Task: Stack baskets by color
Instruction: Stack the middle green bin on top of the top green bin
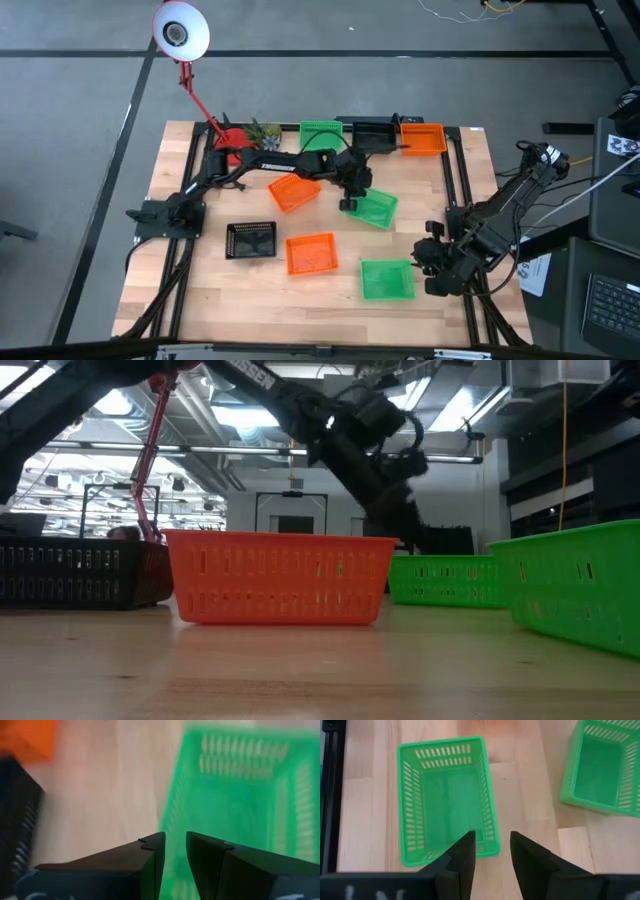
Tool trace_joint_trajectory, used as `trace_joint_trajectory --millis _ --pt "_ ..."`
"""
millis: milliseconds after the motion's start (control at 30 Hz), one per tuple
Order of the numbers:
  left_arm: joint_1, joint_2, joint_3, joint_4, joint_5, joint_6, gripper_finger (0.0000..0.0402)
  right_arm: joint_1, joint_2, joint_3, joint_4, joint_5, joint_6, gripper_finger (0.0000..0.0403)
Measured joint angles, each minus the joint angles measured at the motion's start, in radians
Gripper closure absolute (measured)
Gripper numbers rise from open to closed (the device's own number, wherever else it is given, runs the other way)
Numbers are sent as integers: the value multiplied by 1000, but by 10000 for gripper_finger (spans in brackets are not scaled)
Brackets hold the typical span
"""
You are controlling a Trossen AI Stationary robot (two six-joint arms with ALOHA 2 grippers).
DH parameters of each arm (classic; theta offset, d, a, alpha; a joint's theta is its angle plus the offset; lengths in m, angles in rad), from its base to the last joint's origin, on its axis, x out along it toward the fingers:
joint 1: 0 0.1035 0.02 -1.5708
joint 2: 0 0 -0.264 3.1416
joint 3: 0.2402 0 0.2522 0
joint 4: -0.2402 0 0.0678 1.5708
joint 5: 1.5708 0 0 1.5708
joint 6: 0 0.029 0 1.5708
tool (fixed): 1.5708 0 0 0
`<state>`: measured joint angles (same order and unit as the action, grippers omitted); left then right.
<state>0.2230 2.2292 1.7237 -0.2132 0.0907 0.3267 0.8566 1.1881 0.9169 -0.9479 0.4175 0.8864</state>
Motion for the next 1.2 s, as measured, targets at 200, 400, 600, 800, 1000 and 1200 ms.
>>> trace_joint_trajectory --millis 200,400,600,800,1000,1200 --pt "-3 39 4 42 -5 -2 316 0 1 0 8 0 0 280" --pt "-4 43 3 37 -7 -3 294 0 0 0 8 0 -2 280" --pt "-3 43 2 29 -8 -4 292 0 0 0 8 0 -1 280" --pt "-8 43 2 -39 -18 -3 298 0 0 0 9 0 -1 280" --pt "-27 43 22 -63 -91 -7 390 0 0 0 9 0 -1 280" --pt "-39 32 180 -325 -141 52 400 0 0 0 8 0 -2 280"
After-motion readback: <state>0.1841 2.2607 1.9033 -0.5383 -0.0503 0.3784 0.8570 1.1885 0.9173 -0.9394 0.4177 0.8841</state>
